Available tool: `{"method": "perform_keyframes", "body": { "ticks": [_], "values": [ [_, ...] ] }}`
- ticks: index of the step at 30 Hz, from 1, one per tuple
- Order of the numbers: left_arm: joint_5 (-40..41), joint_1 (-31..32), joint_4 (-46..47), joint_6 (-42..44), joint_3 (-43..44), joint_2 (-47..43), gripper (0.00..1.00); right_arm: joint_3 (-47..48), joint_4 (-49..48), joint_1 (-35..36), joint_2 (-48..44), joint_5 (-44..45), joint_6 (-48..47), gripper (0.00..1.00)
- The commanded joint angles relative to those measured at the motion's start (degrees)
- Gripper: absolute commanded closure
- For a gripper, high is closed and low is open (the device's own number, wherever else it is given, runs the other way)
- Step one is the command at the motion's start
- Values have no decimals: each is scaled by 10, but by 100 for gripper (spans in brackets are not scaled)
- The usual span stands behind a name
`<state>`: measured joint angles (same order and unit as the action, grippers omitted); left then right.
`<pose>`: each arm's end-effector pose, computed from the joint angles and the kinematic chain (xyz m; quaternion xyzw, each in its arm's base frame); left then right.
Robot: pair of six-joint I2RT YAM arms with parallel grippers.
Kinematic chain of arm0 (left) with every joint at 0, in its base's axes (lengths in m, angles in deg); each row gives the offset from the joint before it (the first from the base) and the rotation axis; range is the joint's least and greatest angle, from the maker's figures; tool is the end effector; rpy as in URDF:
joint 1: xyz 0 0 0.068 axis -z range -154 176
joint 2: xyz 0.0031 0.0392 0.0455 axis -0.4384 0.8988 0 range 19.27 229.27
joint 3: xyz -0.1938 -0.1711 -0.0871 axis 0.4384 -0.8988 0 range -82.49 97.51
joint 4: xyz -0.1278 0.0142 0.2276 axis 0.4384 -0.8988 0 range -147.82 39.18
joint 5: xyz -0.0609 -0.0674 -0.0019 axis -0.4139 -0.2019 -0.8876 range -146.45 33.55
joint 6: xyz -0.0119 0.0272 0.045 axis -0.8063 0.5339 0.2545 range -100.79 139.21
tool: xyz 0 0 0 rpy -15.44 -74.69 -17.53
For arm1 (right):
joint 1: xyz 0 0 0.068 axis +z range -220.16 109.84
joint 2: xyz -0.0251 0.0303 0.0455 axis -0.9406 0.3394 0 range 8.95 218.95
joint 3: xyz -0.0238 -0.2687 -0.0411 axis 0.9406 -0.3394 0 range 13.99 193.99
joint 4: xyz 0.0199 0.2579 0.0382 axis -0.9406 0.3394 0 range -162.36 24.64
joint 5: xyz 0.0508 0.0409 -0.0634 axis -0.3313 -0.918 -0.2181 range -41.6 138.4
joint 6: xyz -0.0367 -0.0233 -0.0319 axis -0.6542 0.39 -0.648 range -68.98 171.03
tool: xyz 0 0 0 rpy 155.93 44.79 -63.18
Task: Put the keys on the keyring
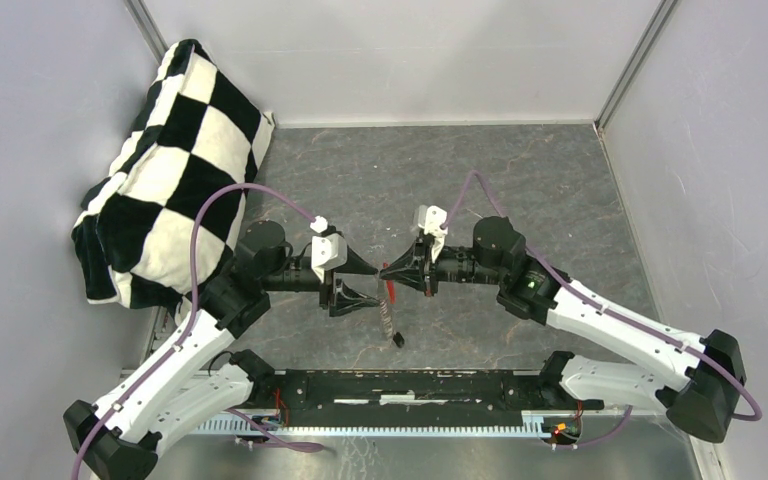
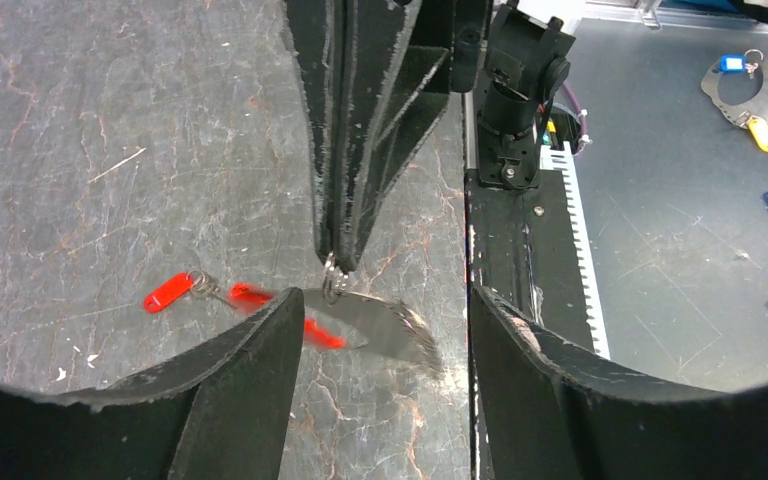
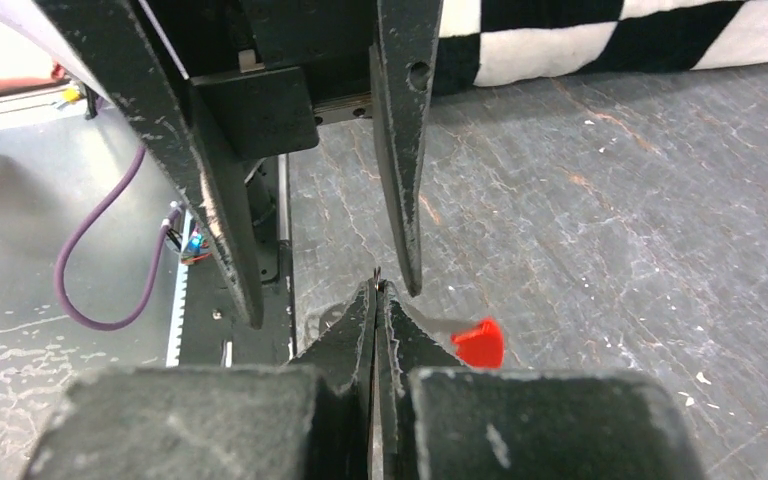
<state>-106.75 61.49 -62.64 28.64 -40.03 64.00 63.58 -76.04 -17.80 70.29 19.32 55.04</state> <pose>0.1253 -0.1229 0.3260 0.5142 0.5597 -0.4520 0.4668 0.1387 0.2081 0.3393 -0.4494 0.5995 0.4668 0.4698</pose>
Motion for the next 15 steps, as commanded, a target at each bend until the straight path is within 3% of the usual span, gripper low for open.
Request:
{"method": "perform_keyframes", "body": {
  "ticks": [1,11,15],
  "values": [
    [-2,3,10,-9,-4,1,34,-49,-144,-2,-31,-27,52,99],
    [-80,3,27,-30,2,-2,64,-179,-404,-3,-62,-35,166,99],
    [-105,3,18,-31,3,-8,66,-230,-481,-2,-82,-11,185,100]
  ]
}}
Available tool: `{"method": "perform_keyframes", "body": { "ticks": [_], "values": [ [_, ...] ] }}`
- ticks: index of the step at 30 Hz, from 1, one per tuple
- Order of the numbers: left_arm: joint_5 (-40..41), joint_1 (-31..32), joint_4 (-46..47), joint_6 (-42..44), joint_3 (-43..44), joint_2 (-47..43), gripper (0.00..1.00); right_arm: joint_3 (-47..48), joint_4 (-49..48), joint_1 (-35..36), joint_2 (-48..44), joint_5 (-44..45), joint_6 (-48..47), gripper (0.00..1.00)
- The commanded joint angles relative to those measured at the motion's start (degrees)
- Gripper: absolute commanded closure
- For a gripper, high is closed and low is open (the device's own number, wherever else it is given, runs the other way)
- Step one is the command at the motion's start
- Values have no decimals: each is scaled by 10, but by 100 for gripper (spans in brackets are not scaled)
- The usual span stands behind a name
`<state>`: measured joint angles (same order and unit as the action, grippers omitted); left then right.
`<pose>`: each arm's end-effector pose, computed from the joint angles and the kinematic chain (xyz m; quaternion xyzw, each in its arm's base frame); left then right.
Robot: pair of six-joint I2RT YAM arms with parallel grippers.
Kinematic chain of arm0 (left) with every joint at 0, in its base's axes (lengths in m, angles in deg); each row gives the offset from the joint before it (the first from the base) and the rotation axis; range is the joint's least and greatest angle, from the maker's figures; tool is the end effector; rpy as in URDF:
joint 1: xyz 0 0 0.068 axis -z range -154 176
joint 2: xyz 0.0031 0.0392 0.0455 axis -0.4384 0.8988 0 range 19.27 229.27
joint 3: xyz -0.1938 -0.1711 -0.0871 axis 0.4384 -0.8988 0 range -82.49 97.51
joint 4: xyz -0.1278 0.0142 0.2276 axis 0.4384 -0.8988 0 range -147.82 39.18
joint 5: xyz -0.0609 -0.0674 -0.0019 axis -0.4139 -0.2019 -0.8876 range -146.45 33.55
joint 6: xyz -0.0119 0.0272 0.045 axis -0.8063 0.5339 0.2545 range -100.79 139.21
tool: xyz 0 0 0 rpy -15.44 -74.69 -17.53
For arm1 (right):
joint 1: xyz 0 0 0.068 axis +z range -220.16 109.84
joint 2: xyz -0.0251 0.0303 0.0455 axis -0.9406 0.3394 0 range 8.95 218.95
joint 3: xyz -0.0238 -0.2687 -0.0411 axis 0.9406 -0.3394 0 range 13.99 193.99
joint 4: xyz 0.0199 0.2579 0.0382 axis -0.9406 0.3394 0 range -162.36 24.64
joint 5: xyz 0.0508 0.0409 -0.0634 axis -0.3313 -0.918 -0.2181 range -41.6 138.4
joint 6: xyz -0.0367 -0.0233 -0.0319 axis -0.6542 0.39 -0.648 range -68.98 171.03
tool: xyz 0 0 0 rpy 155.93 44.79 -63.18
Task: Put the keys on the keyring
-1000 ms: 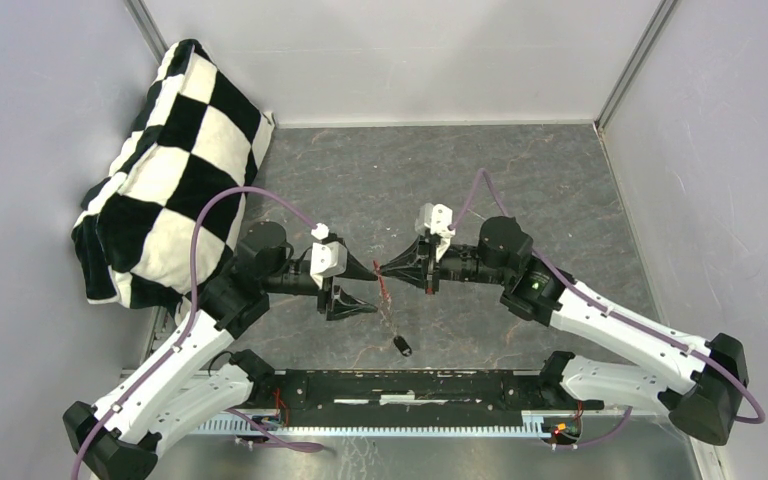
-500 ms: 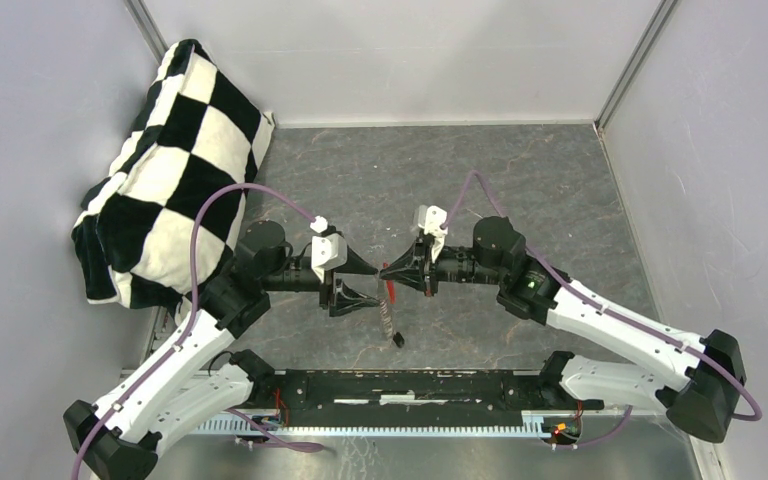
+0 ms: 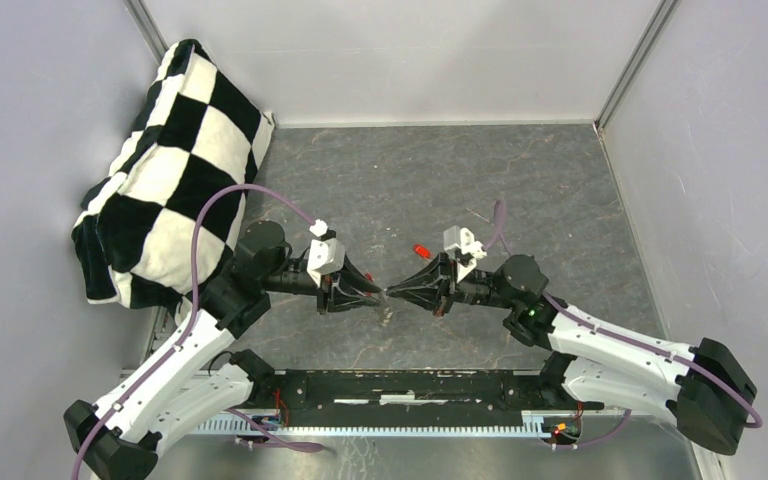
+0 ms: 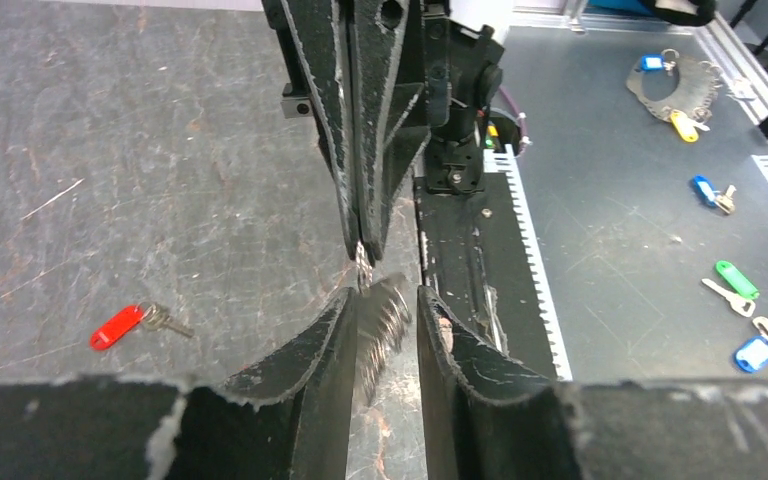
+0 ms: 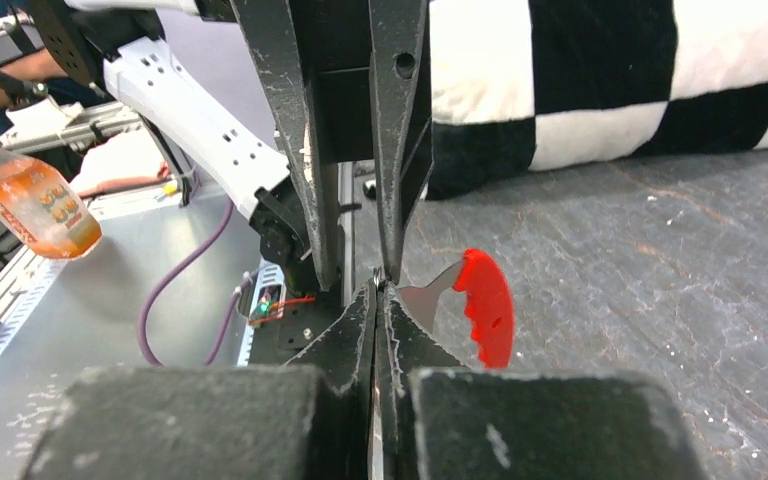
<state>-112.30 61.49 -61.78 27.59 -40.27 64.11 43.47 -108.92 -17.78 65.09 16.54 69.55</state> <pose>0.1226 -0.1236 0.3263 0.5280 0.5358 -0.4859 0.4450 0.1203 0.1868 0.2944 -0.3811 0.5308 0.5708 0.4972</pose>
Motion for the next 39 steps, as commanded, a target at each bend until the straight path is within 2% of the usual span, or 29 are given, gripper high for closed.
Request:
{"method": "perform_keyframes", "body": {
  "ticks": [1,7,12,16,20,29,32,37,39],
  "values": [
    [-50,3,8,-20,7,-8,66,-39,-166,-3,-35,25,42,99],
    [-41,3,11,-26,6,-6,68,-78,-261,-3,-42,37,74,100],
    [-34,3,44,-61,-1,-4,67,-81,-298,-3,-26,23,99,99],
    [-30,3,66,-62,-6,-2,60,-71,-311,-3,-13,3,109,100],
    [-6,3,55,-36,-5,-7,44,-53,-325,-2,9,-36,123,100],
    [-42,3,20,16,-5,-20,37,-28,-327,-3,30,-60,132,100],
    [-57,3,18,10,-1,-20,36,-17,-293,-3,29,-58,116,100],
    [-91,3,35,-19,-1,-23,18,0,-221,-3,13,-46,74,99],
    [-93,3,64,-50,-8,-20,18,3,-214,-2,9,-43,69,100]
  ]
}}
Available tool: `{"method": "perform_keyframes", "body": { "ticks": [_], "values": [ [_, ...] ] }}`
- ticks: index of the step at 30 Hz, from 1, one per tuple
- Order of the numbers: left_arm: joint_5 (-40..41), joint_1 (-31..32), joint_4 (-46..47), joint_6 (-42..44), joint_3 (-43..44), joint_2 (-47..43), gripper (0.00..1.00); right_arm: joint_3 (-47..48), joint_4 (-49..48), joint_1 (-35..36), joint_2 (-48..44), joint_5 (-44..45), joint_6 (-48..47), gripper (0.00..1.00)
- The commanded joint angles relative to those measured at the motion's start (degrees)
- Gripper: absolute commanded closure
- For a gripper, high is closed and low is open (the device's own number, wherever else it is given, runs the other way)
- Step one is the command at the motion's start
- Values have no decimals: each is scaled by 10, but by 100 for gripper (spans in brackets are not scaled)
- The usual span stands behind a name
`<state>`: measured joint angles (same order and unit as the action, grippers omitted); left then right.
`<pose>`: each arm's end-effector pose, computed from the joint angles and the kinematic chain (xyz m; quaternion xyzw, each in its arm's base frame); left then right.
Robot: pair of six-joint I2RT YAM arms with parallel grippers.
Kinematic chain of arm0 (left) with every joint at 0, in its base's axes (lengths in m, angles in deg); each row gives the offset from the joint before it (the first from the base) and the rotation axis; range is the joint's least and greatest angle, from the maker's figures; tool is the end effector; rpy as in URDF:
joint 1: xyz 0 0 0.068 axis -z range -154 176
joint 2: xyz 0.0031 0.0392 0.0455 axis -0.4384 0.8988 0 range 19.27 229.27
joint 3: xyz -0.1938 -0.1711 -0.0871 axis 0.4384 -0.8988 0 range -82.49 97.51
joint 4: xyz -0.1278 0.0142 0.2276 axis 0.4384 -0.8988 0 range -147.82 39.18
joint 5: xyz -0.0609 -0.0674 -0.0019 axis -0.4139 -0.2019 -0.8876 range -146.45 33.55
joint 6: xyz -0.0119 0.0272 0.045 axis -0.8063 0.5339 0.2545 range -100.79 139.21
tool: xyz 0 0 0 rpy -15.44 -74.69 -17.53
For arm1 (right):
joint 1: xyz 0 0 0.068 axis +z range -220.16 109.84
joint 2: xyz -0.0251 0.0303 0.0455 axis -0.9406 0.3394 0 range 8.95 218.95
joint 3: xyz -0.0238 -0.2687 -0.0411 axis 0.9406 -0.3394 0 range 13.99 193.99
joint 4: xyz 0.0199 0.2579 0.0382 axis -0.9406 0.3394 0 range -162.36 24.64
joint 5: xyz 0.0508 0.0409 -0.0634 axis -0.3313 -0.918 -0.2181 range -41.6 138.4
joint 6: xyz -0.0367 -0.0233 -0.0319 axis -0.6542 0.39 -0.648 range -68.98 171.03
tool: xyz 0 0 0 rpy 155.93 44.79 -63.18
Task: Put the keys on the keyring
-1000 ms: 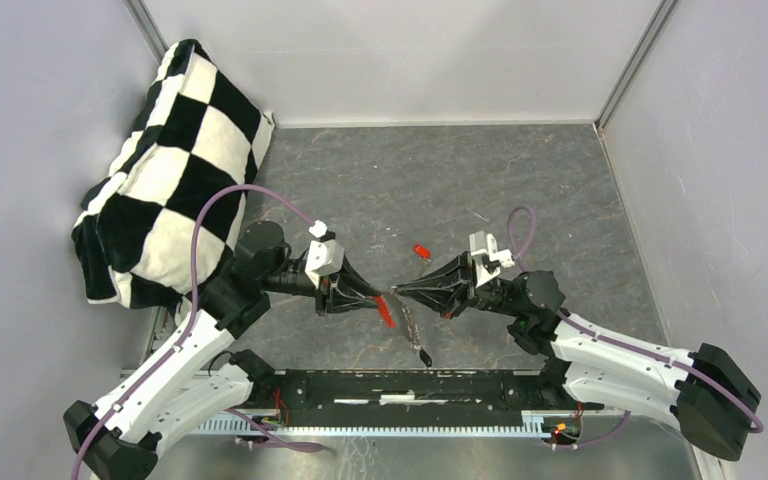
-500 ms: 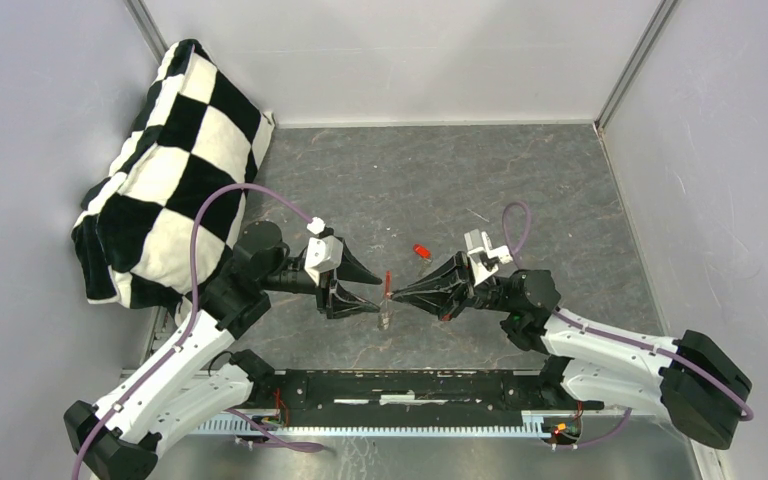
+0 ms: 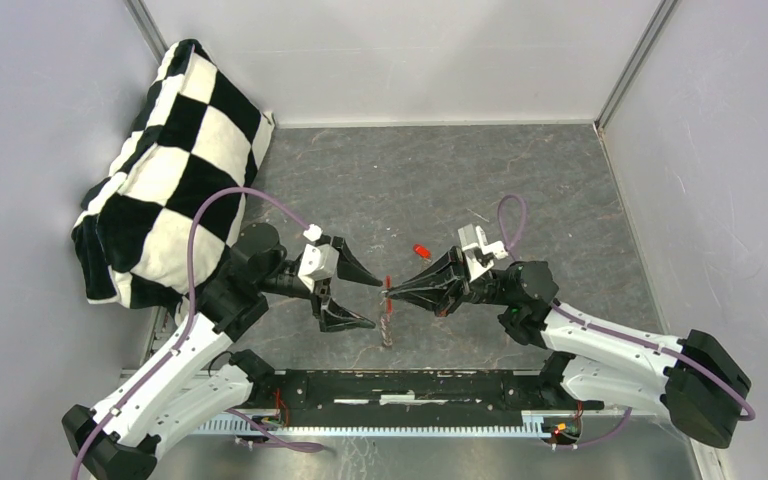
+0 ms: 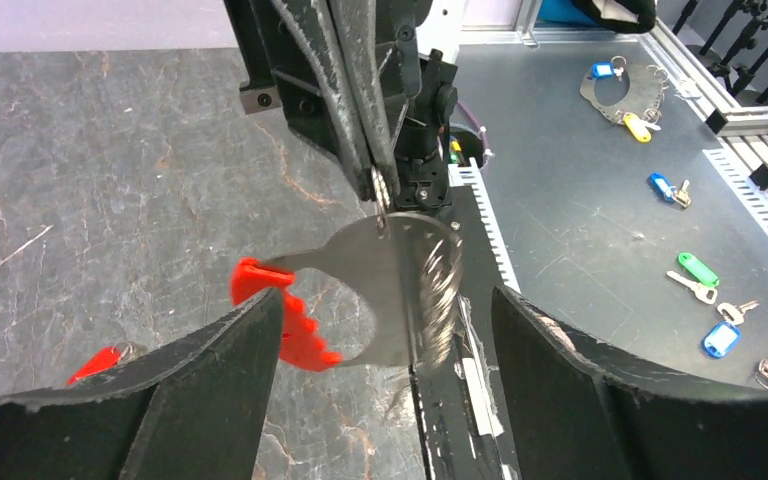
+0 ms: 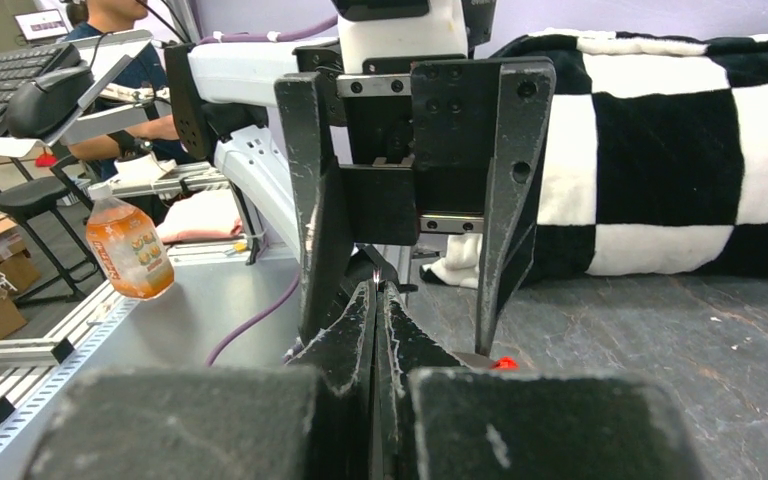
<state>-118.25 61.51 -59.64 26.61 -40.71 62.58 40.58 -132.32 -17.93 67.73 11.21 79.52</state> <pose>0.1150 -0.1206 0.3317 0.5471 0.4930 -0.5161 0.4373 0.1135 0.1815 0.3072 -0.3678 0.4232 0.6511 0.5116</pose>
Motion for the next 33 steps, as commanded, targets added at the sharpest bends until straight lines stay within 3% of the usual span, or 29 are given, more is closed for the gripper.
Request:
{"method": "perform_keyframes", "body": {
  "ticks": [1,5,10,15,22,28,33],
  "values": [
    [-35,3,58,-53,-8,-2,18,32,20,-1,-17,12,-32,100],
    [-31,3,133,-115,-23,14,20,28,1,-1,-13,13,-25,100],
    [-26,3,149,-116,-20,22,29,12,-41,0,-12,34,-17,99],
    [-27,3,151,-120,-6,22,46,-18,-133,0,0,61,5,100],
    [-23,3,144,-126,14,23,55,-52,-276,1,27,81,49,99],
    [-2,3,190,-168,19,37,65,-48,-296,8,46,85,54,100],
    [-8,5,201,-188,21,41,64,-43,-283,17,54,93,39,99]
  ]
}}
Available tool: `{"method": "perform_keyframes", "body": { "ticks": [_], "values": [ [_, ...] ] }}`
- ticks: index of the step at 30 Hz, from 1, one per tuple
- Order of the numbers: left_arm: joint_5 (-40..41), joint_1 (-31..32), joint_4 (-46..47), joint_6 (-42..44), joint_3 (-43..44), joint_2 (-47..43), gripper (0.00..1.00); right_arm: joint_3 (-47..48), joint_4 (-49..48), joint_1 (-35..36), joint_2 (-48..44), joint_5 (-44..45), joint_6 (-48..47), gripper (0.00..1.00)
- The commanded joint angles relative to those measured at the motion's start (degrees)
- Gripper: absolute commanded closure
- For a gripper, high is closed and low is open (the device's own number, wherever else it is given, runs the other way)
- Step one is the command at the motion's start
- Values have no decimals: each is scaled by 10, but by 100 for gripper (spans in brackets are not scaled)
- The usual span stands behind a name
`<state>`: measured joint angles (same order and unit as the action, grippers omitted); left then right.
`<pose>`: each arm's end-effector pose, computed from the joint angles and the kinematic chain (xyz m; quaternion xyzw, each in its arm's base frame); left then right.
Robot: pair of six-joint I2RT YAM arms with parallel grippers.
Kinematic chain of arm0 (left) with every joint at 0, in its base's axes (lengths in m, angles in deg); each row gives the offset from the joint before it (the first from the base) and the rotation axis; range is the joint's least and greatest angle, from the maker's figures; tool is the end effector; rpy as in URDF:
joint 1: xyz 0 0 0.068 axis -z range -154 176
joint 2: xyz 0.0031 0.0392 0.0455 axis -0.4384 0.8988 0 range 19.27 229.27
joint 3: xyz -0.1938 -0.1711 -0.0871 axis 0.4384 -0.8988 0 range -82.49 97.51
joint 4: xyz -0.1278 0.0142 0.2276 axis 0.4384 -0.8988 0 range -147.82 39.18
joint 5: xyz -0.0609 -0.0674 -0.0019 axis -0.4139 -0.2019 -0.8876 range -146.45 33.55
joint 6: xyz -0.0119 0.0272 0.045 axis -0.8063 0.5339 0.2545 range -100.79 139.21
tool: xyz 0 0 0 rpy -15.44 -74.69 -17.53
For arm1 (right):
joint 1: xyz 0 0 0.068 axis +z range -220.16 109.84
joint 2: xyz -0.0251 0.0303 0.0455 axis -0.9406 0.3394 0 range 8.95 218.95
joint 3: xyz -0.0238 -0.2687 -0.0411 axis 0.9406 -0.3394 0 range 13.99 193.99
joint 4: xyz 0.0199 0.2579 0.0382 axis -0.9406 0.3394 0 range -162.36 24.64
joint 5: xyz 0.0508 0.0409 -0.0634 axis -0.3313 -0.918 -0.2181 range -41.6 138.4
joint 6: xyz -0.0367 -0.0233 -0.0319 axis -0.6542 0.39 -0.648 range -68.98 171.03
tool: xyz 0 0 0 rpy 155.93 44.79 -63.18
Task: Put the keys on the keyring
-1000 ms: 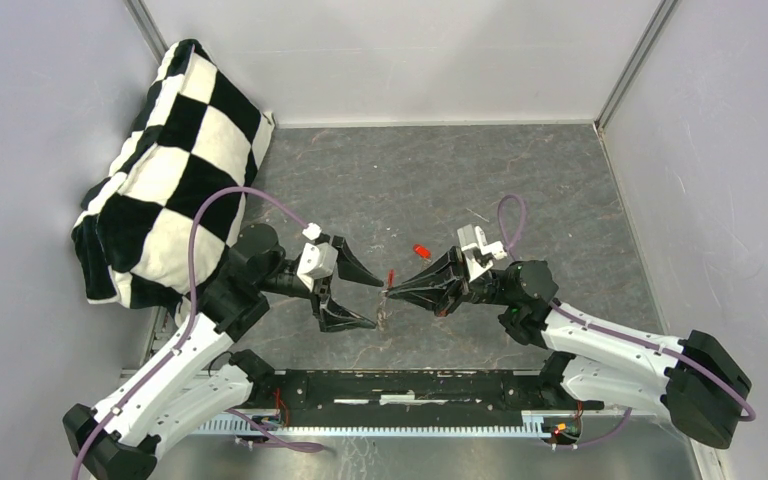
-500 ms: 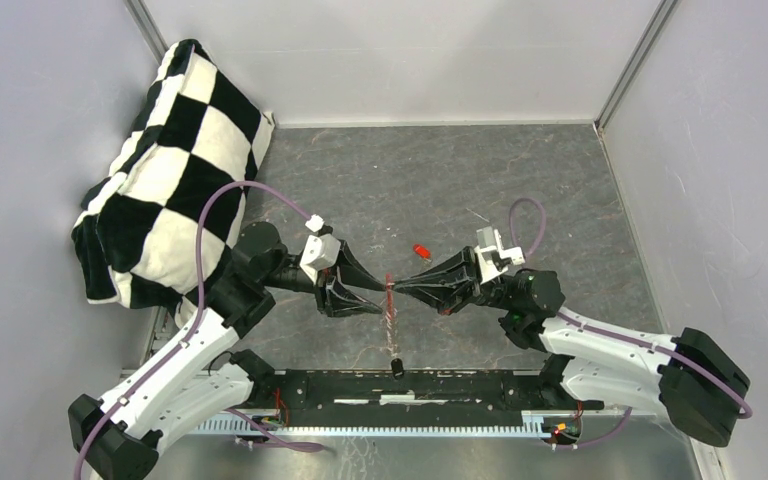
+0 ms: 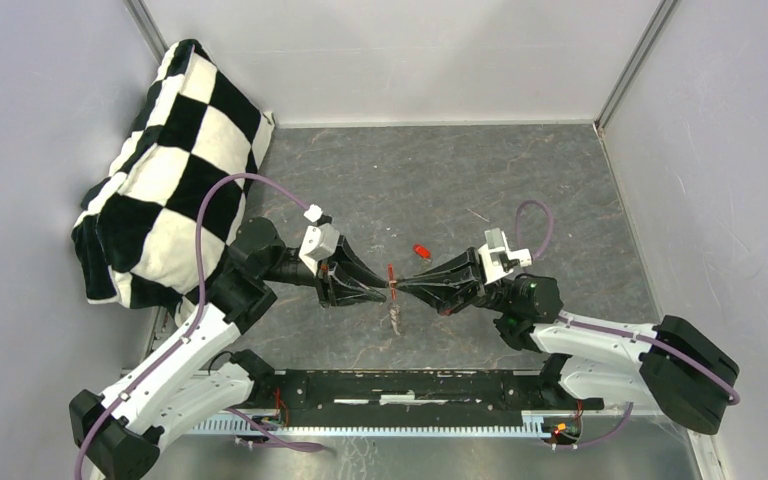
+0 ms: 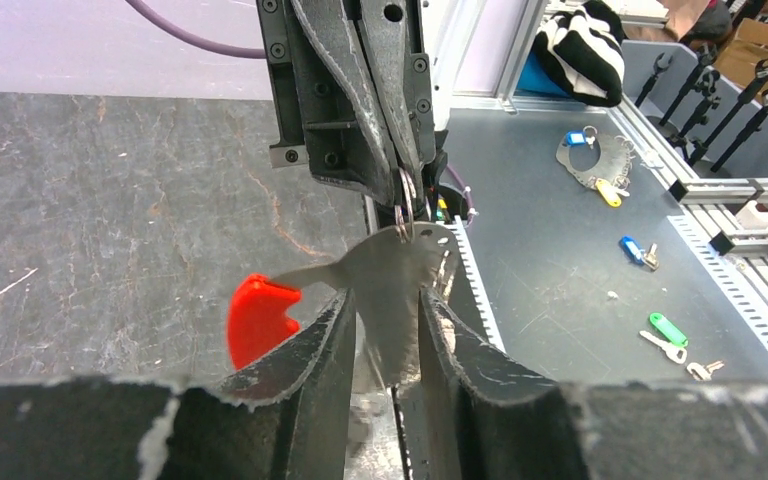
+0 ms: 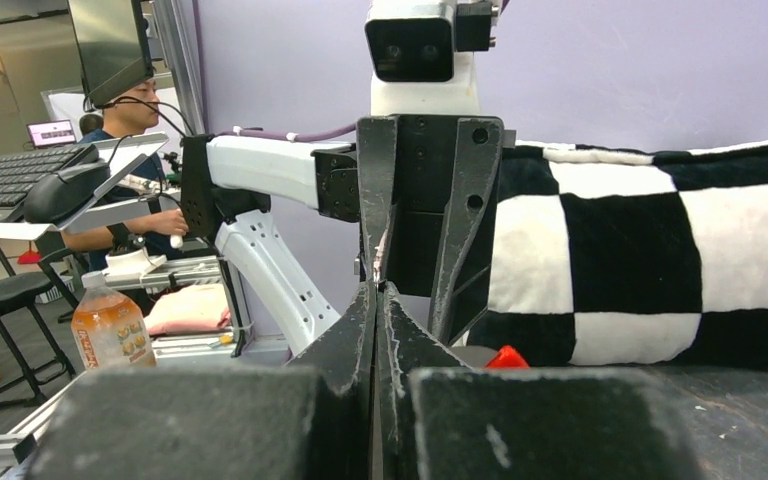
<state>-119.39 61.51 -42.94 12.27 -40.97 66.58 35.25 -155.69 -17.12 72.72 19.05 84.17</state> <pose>0.1288 -0.1309 0.3458 0.5103 0.4810 -0.5601 0.4411 0.1087 0.1734 0.2977 -0.2964 0.3567 0.6779 0.5704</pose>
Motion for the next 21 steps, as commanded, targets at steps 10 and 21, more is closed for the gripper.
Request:
{"method": "perform_keyframes", "body": {
  "ticks": [10,21],
  "values": [
    [-45,8,18,-24,39,-1,57,23,-26,20,18,18,-26,99],
    [-21,10,-17,16,34,0,85,30,-14,26,21,12,-31,99]
  ]
}}
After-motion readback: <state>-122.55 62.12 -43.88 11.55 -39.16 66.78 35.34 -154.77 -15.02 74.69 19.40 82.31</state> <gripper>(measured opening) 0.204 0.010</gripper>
